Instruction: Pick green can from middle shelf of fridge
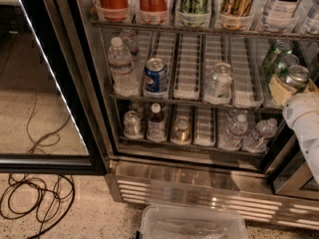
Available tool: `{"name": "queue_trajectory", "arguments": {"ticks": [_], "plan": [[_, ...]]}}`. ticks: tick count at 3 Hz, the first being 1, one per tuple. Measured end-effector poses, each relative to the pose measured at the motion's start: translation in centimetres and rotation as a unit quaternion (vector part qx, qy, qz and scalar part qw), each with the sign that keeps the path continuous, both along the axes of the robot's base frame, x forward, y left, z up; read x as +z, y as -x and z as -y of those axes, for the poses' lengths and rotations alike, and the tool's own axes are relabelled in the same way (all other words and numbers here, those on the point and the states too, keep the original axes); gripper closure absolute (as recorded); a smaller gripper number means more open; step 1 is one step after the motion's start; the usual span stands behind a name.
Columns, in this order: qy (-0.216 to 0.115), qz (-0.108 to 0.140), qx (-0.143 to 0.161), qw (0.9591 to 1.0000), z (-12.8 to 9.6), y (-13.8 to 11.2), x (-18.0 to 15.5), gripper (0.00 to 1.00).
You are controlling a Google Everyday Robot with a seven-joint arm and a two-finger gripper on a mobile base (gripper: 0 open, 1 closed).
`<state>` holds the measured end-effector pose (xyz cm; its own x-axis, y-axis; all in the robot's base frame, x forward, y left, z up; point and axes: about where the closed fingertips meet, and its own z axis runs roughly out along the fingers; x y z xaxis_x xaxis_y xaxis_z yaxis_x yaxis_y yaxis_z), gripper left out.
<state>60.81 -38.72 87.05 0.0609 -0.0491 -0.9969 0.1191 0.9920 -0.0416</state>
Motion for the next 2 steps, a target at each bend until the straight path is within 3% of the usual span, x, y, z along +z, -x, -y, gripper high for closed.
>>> {"name": "queue_trajectory", "arguments": {"ticks": [2], "plan": [[-0.003, 0.001, 0.005, 1.0, -0.17, -0.04, 0.15, 1.0]]}}
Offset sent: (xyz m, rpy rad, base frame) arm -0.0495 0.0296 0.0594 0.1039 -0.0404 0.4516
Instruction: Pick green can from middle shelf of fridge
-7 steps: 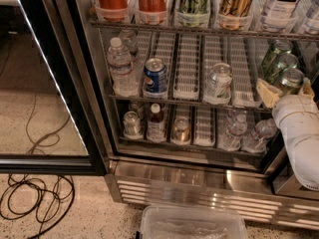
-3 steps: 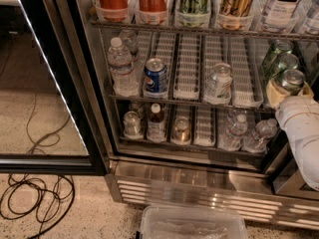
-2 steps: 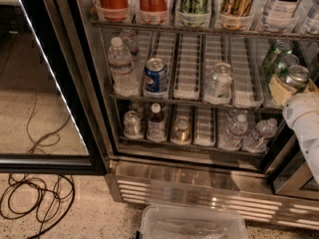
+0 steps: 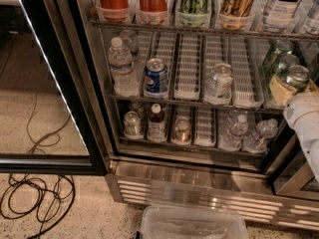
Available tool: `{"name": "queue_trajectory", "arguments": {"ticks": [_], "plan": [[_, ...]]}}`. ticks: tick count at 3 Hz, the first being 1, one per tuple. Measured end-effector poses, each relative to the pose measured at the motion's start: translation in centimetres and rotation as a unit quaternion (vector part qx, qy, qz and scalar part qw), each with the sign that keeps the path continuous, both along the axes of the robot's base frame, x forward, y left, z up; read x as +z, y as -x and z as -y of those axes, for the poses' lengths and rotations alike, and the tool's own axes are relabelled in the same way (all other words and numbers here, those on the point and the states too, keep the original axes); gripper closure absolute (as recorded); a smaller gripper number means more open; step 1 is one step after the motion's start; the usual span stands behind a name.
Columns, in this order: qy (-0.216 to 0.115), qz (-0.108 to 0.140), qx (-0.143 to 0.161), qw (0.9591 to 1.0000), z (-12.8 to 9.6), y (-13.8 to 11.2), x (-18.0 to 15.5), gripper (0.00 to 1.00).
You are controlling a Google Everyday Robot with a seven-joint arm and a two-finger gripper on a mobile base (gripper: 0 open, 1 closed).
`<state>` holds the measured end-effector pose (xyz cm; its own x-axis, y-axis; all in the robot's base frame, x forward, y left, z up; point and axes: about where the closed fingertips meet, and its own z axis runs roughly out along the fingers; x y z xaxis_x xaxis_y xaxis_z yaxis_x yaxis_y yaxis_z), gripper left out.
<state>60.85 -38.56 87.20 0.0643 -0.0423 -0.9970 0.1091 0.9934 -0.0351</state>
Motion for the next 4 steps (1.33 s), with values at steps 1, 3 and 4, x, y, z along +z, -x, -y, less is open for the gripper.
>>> {"name": "queue_trajectory", "arguments": {"ticks": [1, 3, 4], "plan": [[-0.005, 0.006, 0.024, 0.9997, -0.6, 0.2, 0.7, 1.0], [-0.02, 0.005, 0.028, 0.9994, -2.0, 1.1, 1.5, 1.0], [-0.063, 0.003, 0.044, 0.9971, -3.9, 2.3, 3.3, 1.0]]}}
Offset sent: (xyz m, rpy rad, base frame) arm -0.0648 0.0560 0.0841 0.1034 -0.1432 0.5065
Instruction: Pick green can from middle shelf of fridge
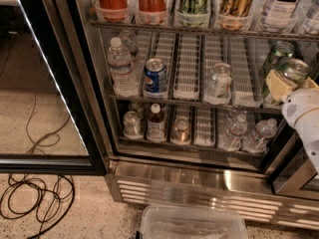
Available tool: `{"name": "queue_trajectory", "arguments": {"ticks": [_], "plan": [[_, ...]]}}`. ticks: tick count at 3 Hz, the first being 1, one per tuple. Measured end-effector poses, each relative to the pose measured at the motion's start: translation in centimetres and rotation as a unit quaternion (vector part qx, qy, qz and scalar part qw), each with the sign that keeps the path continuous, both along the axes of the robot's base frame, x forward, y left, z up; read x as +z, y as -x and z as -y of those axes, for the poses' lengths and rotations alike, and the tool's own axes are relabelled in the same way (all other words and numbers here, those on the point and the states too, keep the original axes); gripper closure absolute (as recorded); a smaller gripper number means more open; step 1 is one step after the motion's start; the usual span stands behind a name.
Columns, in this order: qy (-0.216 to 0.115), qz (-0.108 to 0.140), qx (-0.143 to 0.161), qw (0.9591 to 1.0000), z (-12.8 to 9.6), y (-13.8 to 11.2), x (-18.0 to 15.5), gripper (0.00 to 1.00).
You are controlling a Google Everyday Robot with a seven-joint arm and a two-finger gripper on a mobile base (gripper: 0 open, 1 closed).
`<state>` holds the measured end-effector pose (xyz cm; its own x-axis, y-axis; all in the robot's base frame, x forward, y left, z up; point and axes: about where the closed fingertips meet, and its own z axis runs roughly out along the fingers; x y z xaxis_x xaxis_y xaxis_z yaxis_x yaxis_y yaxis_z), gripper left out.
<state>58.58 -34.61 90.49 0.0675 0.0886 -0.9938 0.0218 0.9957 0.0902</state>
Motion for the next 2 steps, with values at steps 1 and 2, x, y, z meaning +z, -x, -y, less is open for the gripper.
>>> {"name": "queue_trajectory", "arguments": {"ticks": [1, 2], "plan": [[-0.029, 0.003, 0.028, 0.9992, -1.3, 1.5, 1.6, 1.0], [-0.028, -0.008, 0.054, 0.9981, -1.3, 3.4, 1.3, 1.0]]}}
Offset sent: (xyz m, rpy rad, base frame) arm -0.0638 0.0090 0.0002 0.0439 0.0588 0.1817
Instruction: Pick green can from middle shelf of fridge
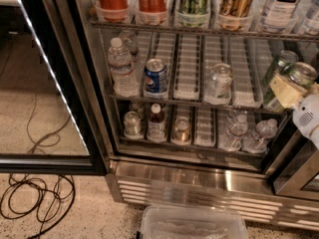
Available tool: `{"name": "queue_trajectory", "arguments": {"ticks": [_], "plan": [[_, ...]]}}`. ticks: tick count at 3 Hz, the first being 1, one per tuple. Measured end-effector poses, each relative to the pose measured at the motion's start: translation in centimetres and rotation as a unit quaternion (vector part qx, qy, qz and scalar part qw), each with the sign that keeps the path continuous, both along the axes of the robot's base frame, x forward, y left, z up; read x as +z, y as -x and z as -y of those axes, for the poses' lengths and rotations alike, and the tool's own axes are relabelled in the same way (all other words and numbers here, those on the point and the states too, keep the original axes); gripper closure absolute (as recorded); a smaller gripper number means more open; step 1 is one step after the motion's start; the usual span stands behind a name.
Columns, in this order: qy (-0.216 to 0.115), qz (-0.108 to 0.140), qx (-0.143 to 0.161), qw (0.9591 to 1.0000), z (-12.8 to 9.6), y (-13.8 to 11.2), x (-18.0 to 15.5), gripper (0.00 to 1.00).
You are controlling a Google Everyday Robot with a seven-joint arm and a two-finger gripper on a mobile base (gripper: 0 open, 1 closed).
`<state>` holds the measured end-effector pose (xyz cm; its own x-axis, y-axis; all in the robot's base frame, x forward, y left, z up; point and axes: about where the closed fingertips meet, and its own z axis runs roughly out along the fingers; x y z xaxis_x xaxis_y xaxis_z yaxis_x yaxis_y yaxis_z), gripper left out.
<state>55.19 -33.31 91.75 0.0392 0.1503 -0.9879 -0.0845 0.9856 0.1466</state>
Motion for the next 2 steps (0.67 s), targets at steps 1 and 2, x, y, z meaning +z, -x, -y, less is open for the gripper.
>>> {"name": "queue_trajectory", "arguments": {"ticks": [1, 2], "plan": [[0.005, -0.013, 0.034, 0.9993, 0.5, 2.1, -1.9, 1.0], [0.0, -0.03, 0.075, 0.9968, 0.5, 3.7, -4.2, 1.0]]}}
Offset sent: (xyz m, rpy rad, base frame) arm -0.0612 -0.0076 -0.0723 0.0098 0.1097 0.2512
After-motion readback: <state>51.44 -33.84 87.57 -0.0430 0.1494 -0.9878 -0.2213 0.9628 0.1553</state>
